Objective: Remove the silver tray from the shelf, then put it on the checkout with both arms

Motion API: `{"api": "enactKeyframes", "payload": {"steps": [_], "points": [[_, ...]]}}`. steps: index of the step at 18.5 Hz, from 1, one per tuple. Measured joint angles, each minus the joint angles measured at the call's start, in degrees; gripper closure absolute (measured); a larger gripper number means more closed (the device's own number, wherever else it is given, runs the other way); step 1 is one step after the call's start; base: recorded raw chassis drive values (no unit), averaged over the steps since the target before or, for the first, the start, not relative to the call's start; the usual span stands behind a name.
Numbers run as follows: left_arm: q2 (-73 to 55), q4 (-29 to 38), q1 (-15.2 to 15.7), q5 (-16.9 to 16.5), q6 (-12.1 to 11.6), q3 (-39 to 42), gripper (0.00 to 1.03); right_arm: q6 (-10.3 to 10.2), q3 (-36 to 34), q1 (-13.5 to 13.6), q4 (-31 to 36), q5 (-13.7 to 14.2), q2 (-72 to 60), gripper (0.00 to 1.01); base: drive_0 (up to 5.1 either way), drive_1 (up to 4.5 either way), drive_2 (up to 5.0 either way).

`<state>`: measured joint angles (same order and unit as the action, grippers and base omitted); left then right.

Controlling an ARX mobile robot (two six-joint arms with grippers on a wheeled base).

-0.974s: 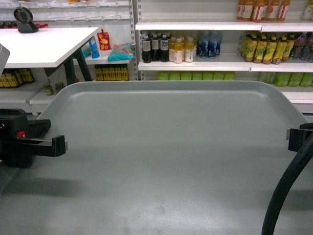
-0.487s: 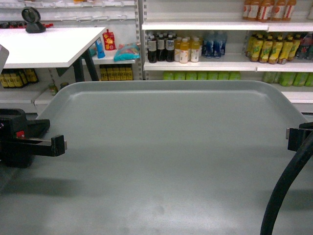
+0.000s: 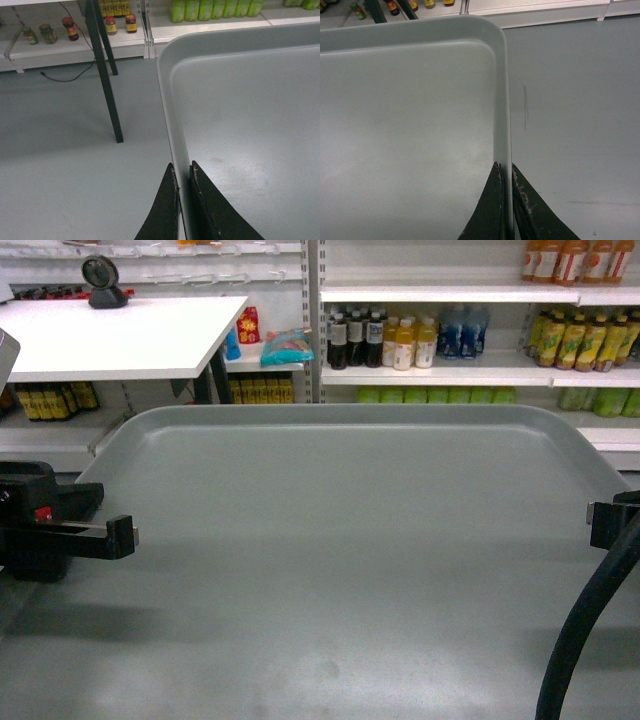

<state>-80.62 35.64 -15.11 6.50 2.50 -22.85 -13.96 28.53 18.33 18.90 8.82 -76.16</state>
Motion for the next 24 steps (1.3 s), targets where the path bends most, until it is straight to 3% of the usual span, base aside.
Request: {"api": "enactKeyframes", "payload": {"steps": [24], "points": [[0.0, -0.1, 0.0, 0.0, 0.0, 0.0, 0.99, 0.0, 0.0, 0.0, 0.0, -0.1, -0.2, 0.99, -4.8, 2.36, 2.4]]}}
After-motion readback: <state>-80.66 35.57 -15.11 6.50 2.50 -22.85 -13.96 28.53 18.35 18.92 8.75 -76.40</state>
